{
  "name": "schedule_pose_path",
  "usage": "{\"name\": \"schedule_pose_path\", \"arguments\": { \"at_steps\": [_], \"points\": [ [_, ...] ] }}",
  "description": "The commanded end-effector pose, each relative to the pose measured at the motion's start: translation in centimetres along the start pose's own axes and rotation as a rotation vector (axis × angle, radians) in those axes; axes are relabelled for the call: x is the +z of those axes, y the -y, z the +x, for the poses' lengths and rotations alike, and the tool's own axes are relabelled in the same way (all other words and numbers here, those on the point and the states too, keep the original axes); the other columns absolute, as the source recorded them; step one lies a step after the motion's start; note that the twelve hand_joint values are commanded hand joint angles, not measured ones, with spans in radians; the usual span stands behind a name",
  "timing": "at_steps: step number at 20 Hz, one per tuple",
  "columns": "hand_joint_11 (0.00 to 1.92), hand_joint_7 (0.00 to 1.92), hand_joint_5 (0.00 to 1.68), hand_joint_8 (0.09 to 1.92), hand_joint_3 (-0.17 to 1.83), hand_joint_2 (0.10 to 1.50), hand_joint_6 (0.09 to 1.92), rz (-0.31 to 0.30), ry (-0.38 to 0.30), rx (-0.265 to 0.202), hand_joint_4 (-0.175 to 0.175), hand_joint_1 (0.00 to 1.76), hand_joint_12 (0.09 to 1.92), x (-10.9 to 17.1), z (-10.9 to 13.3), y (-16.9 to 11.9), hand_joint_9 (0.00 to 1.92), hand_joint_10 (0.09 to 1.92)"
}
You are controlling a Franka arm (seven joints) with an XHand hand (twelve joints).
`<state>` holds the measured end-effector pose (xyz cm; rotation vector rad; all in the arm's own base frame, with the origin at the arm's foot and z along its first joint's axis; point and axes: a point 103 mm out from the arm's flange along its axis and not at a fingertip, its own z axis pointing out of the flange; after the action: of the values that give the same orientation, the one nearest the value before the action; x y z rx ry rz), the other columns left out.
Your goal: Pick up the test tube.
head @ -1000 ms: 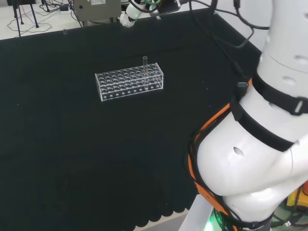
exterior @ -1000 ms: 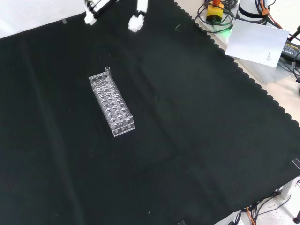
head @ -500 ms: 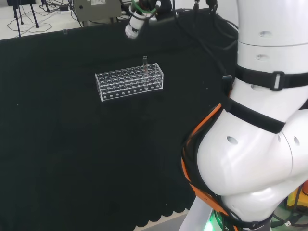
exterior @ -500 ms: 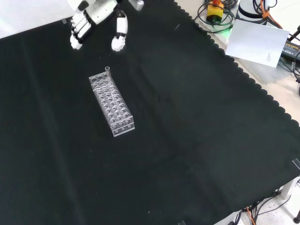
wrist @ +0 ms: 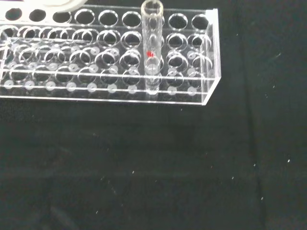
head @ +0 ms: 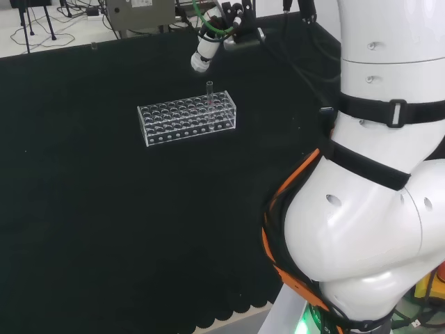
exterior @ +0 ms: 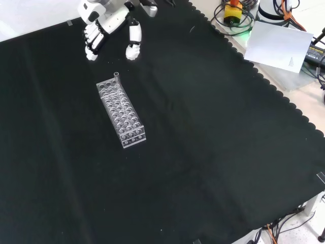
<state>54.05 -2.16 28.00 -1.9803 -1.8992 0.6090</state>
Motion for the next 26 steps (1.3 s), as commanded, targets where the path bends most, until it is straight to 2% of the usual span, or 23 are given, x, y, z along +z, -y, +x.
{"name": "schedule_pose_path", "arguments": {
  "at_steps": [1,8,12,16,21,23,26],
  "points": [
    [0.0,0.04,0.28,0.81,0.4,0.76,0.09,-0.003,-0.069,-0.042,-0.023,0.64,1.43,2.3,0.9,1.1,0.02,1.01],
    [0.0,0.1,0.32,0.86,0.4,0.75,0.09,0.025,-0.037,-0.063,-0.04,0.67,1.49,4.2,2.7,-1.2,0.06,1.02],
    [0.0,0.09,0.32,0.86,0.4,0.75,0.09,0.029,-0.005,-0.064,-0.039,0.69,1.49,4.1,3.3,-2.6,0.06,1.02],
    [0.0,0.08,0.31,0.85,0.4,0.75,0.09,0.047,0.015,-0.055,-0.037,0.69,1.5,4.4,3.0,-3.5,0.06,1.02],
    [0.0,0.11,0.32,0.87,0.4,0.75,0.09,0.069,0.01,-0.041,-0.038,0.7,1.5,5.3,2.2,-3.9,0.07,1.02],
    [0.0,0.15,0.33,0.88,0.41,0.75,0.09,0.061,-0.003,-0.041,-0.04,0.71,1.52,5.6,2.0,-3.7,0.1,1.02],
    [0.08,0.3,0.36,0.89,0.42,0.74,0.09,0.053,-0.019,-0.043,-0.05,0.73,1.56,6.0,2.2,-3.3,0.22,1.0]
  ]
}}
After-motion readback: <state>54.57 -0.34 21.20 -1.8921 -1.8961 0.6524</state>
